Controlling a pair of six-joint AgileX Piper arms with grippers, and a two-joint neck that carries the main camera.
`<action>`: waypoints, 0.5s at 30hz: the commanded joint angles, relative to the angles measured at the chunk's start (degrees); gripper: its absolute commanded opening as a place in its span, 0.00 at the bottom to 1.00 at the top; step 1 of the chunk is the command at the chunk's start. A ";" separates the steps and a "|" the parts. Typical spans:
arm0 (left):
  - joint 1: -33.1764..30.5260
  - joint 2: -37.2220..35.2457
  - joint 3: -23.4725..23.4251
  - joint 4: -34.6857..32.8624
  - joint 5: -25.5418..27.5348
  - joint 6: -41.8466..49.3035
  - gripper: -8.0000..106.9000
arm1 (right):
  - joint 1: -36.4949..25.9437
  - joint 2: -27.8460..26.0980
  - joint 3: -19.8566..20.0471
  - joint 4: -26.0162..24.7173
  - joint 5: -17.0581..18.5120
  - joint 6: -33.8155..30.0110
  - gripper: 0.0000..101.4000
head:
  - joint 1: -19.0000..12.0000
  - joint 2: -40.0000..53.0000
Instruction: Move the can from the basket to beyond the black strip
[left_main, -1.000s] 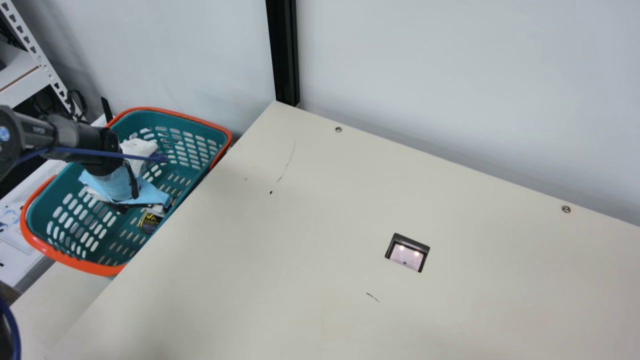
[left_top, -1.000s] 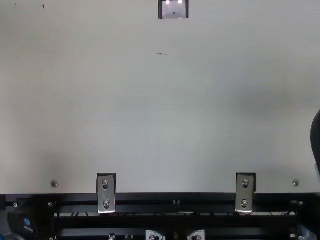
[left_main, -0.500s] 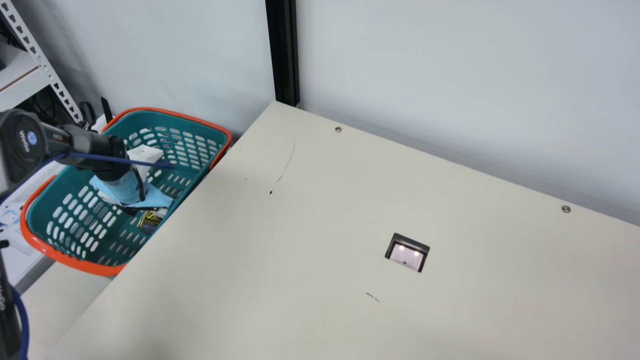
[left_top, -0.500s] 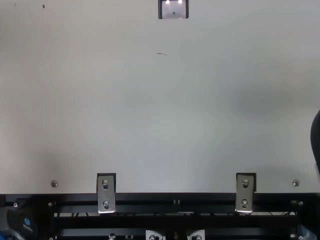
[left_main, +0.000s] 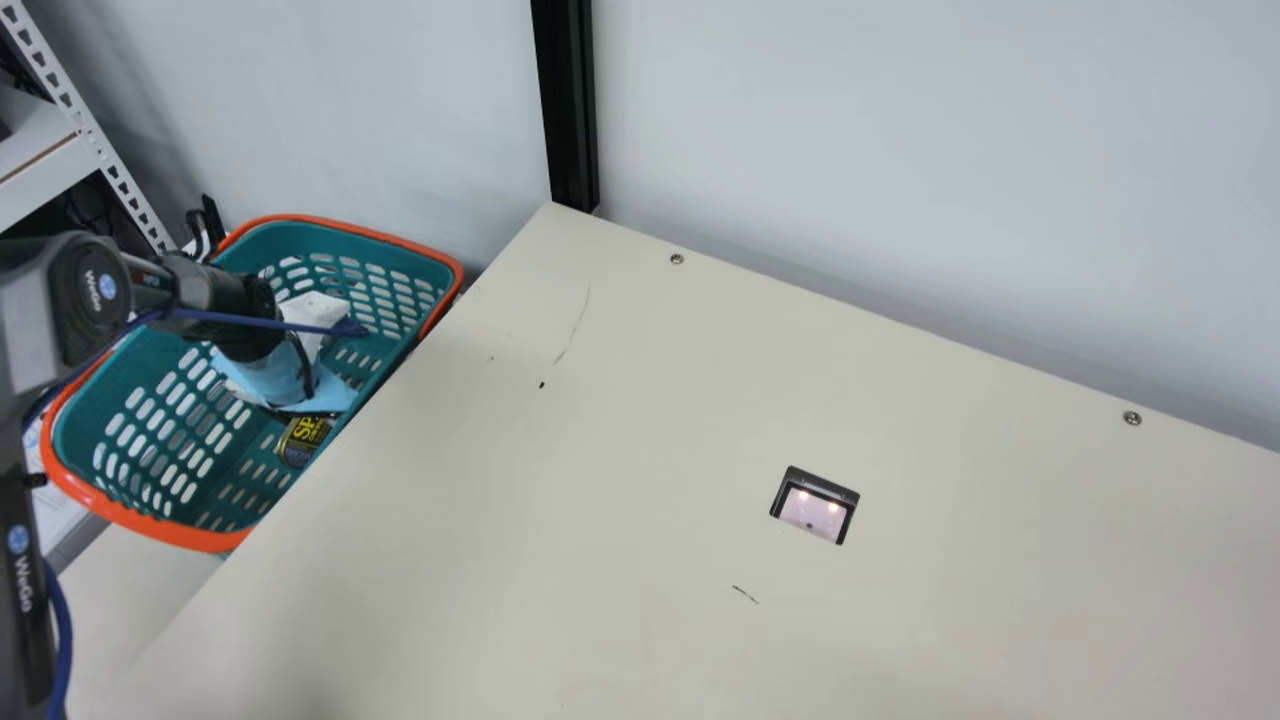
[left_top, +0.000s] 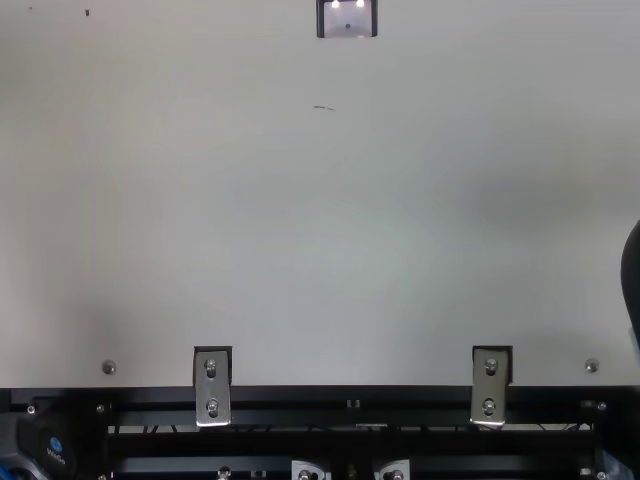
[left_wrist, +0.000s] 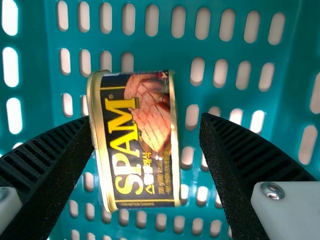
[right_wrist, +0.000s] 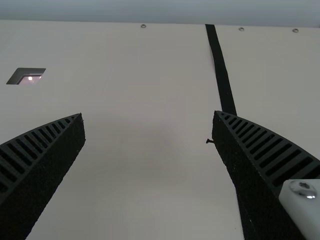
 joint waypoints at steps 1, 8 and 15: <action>0.01 0.57 -0.40 0.84 -0.21 -1.05 0.16 | 0.00 0.00 0.00 0.00 0.00 0.00 1.00 | -2.02 1.08; 0.72 -1.69 1.91 2.04 -3.90 -2.11 0.16 | 0.00 0.00 0.00 0.00 0.00 0.00 1.00 | -2.02 1.08; 1.22 -12.73 10.31 -3.93 -9.47 2.39 0.16 | 0.00 0.00 0.00 0.00 0.00 0.00 1.00 | -2.02 1.08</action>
